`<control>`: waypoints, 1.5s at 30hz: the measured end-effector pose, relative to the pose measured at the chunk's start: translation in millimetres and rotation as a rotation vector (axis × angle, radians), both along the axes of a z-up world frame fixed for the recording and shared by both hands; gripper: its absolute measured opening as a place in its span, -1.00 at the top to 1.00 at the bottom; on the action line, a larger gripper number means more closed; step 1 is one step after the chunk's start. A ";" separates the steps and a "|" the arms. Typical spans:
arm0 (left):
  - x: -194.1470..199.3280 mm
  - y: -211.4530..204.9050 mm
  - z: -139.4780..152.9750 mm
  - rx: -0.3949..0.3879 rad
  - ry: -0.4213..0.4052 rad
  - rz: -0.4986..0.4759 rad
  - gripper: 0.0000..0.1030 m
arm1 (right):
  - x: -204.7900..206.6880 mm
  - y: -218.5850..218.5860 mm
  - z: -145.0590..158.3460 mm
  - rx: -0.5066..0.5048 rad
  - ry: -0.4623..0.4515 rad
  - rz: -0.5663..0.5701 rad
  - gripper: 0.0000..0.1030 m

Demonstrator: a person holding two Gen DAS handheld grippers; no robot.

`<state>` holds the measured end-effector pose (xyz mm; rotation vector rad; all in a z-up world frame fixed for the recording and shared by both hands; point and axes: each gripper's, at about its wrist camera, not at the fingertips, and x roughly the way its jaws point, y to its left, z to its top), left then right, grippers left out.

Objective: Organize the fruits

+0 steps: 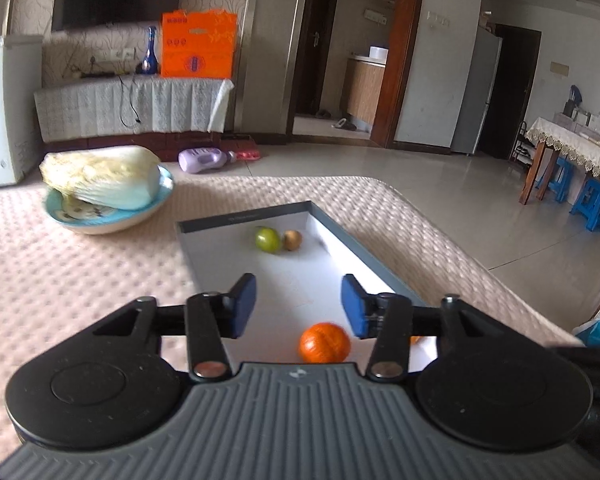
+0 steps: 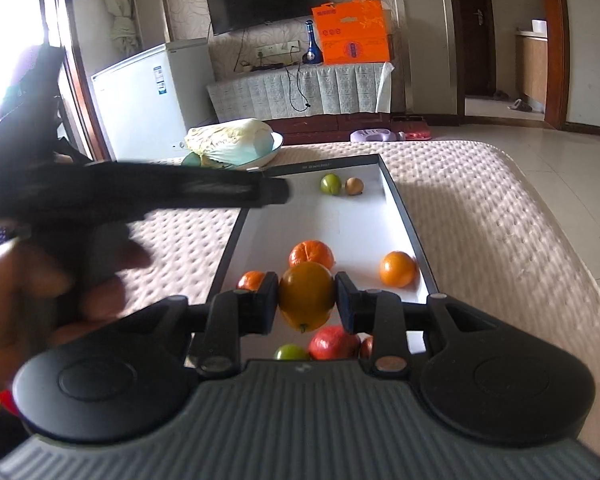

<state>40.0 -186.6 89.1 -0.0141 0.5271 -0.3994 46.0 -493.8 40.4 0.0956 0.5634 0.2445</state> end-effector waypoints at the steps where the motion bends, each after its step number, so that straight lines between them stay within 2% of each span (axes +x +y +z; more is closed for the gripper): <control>1: -7.8 5.3 3.9 0.010 -0.013 0.004 -0.09 | 3.9 0.6 -0.9 0.002 0.002 -0.003 0.34; 4: -28.7 23.8 13.1 0.004 -0.014 0.029 -0.11 | 14.5 4.6 -5.8 0.005 0.022 -0.005 0.34; 7: -54.2 40.1 12.3 -0.019 0.047 0.039 -0.12 | 24.3 10.6 -10.9 0.004 0.045 -0.013 0.33; 10: -86.6 46.5 9.4 -0.002 0.096 0.028 -0.12 | 33.3 17.2 -14.5 -0.016 0.048 -0.034 0.33; 11: -99.5 47.4 9.0 0.010 0.095 0.022 -0.13 | 35.4 18.9 -15.0 -0.020 0.045 -0.033 0.23; 12: -110.3 47.9 9.4 0.018 0.092 0.013 -0.18 | 36.9 20.4 -15.4 -0.026 0.034 -0.036 -0.04; 14: -135.7 49.2 8.1 0.039 0.079 0.003 -0.31 | 36.6 20.9 -14.5 -0.043 -0.002 -0.071 -0.42; 15: -146.0 48.7 6.7 0.048 0.072 0.005 -0.36 | 35.1 19.9 -13.7 -0.046 -0.020 -0.091 -0.44; 18: -170.3 49.0 4.8 0.075 0.051 -0.004 -0.38 | 27.5 9.5 -6.2 0.005 -0.045 -0.125 -0.44; 21: -183.3 50.8 4.5 0.090 0.037 0.031 -0.38 | 10.3 -3.0 2.3 0.053 -0.075 -0.155 -0.44; 24: -186.4 53.3 6.3 0.079 0.037 0.067 -0.38 | -11.6 -11.7 9.3 0.071 -0.042 -0.168 -0.44; 28: -182.8 52.6 5.9 0.069 0.043 0.092 -0.38 | -50.6 -10.2 18.2 0.026 0.002 -0.112 -0.44; 33: -181.8 35.6 -1.8 0.085 0.062 0.082 -0.39 | -95.9 -8.5 3.3 0.005 0.136 -0.084 -0.44; 36: -182.8 24.1 -6.5 0.110 0.059 0.070 -0.42 | -116.1 -2.6 -1.1 -0.012 0.154 -0.053 -0.44; 40: -183.9 10.7 -12.2 0.137 0.050 0.056 -0.44 | -122.8 0.1 -6.6 -0.041 0.173 -0.024 -0.44; 45: -183.4 3.2 -16.7 0.153 0.044 0.045 -0.47 | -120.2 -7.0 -13.5 -0.042 0.197 -0.057 -0.44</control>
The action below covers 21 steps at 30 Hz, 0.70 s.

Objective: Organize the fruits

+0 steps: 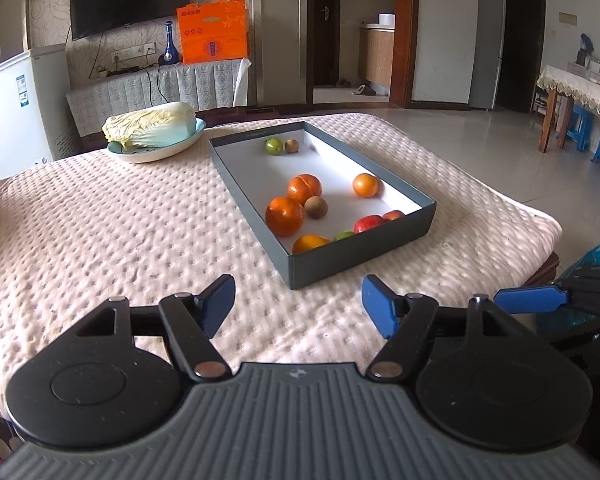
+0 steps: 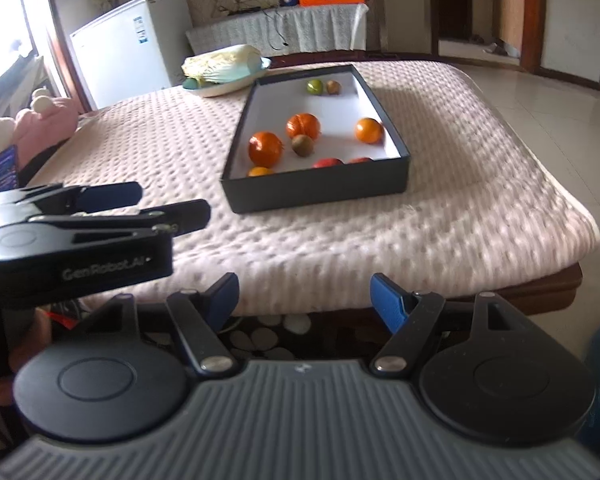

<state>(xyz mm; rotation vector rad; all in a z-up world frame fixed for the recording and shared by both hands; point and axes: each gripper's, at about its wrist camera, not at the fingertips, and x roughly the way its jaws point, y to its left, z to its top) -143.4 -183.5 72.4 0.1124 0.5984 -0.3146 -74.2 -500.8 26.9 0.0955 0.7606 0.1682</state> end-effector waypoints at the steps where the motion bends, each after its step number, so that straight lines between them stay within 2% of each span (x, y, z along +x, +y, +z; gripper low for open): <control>1: 0.5 0.0 -0.4 -0.001 0.001 0.000 -0.49 | 0.6 -1.0 -0.8 0.003 0.003 -0.004 -0.44; 21: 5.4 -0.4 -4.6 0.016 -0.006 0.003 -0.51 | 3.9 4.5 -6.2 -0.019 0.022 0.014 -0.44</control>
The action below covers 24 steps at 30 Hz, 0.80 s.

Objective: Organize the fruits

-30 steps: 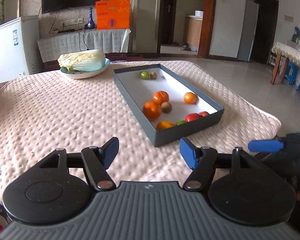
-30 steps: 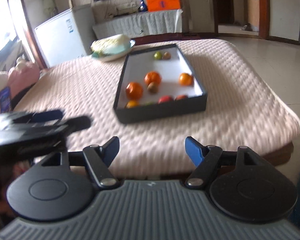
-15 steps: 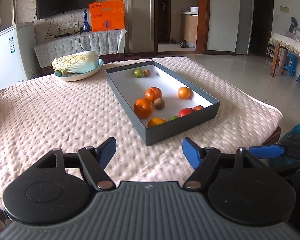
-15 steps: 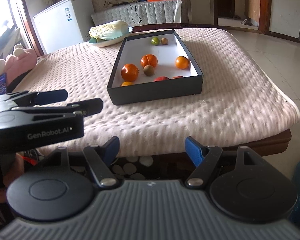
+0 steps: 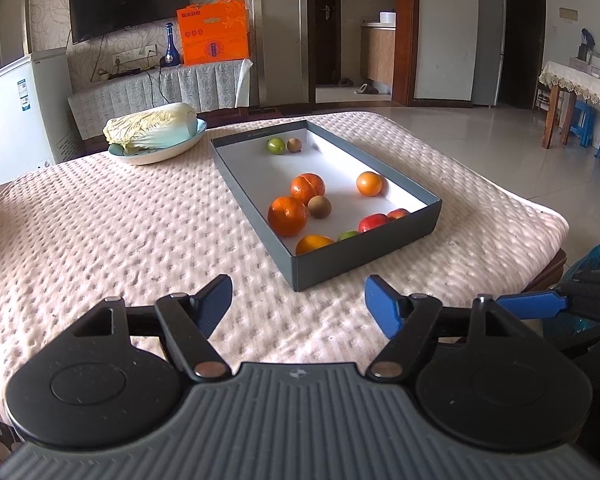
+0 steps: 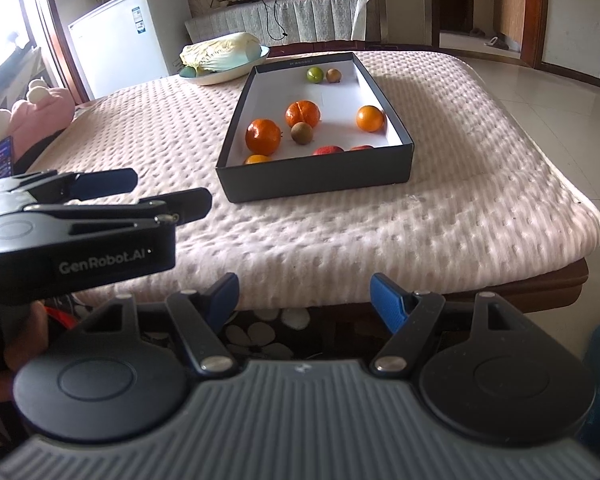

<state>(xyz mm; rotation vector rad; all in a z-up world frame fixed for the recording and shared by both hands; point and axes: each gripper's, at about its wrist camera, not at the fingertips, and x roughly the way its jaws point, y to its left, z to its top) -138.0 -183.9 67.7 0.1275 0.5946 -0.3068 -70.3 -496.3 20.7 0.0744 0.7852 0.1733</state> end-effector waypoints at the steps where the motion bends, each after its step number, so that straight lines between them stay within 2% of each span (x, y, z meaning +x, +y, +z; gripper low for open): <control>1: -0.1 0.0 0.0 0.000 -0.001 -0.001 -0.51 | 0.1 0.0 -0.2 -0.001 0.001 0.000 -0.44; 24: 2.6 1.9 -0.4 0.004 -0.004 0.000 -0.55 | 3.2 0.6 -5.8 -0.025 0.026 -0.007 -0.44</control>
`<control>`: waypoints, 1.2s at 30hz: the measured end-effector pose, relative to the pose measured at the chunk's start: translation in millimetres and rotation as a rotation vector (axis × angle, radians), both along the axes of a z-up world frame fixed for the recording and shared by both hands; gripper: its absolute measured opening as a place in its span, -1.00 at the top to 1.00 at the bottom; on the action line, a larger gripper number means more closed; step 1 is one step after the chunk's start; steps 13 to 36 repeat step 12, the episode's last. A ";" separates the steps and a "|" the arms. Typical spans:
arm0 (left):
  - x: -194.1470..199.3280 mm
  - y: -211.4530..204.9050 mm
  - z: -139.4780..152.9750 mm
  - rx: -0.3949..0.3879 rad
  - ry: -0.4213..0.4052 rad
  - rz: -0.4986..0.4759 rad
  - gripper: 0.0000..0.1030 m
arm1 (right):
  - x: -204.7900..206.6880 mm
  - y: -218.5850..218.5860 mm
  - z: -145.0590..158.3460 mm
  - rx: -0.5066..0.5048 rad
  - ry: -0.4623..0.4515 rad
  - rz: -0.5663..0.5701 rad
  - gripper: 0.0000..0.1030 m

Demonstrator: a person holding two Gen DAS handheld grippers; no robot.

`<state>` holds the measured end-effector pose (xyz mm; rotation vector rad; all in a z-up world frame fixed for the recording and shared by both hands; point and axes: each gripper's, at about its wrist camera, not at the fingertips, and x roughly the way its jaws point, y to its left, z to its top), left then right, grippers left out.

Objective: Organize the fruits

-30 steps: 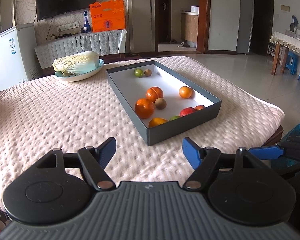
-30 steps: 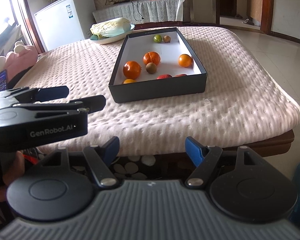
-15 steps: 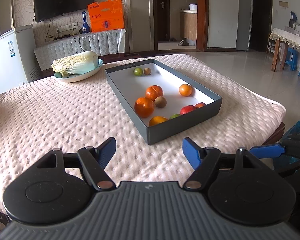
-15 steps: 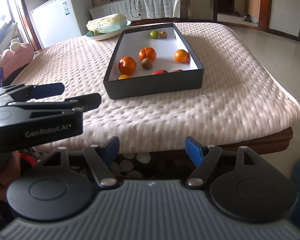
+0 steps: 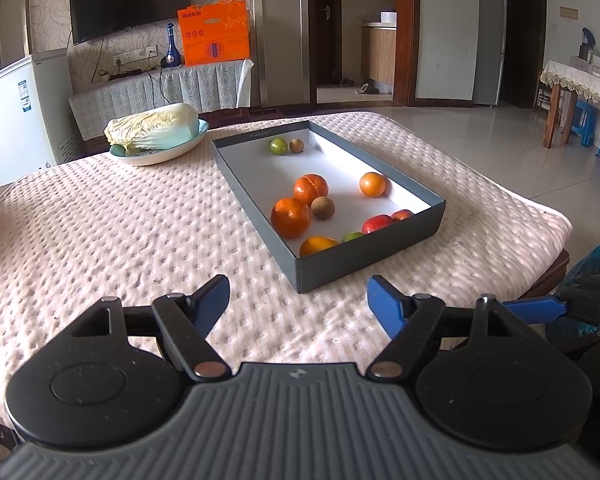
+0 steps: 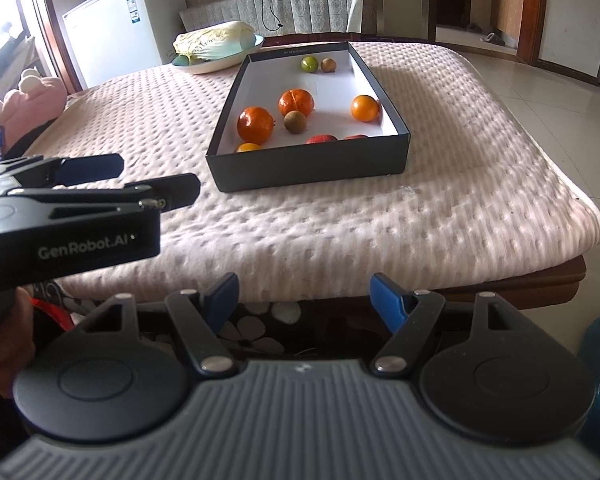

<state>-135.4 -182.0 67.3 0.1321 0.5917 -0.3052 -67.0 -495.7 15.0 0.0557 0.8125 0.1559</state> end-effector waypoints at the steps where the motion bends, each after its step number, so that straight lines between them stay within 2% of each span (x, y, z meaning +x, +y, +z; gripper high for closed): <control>1: -0.1 -0.2 0.1 0.002 -0.001 -0.001 -0.56 | 0.2 0.4 -0.2 -0.002 0.001 0.000 -0.44; 5: 0.7 0.4 -0.7 0.004 0.001 0.006 -0.59 | 0.5 0.4 -0.7 -0.005 0.004 -0.004 -0.44; 9: 1.6 4.7 -0.6 -0.030 0.008 0.008 -0.58 | -0.2 -0.1 0.4 -0.002 -0.001 -0.004 -0.44; 36: 2.3 3.4 -0.6 -0.029 0.013 0.011 -0.59 | -0.5 -0.8 0.8 0.001 -0.002 -0.003 -0.44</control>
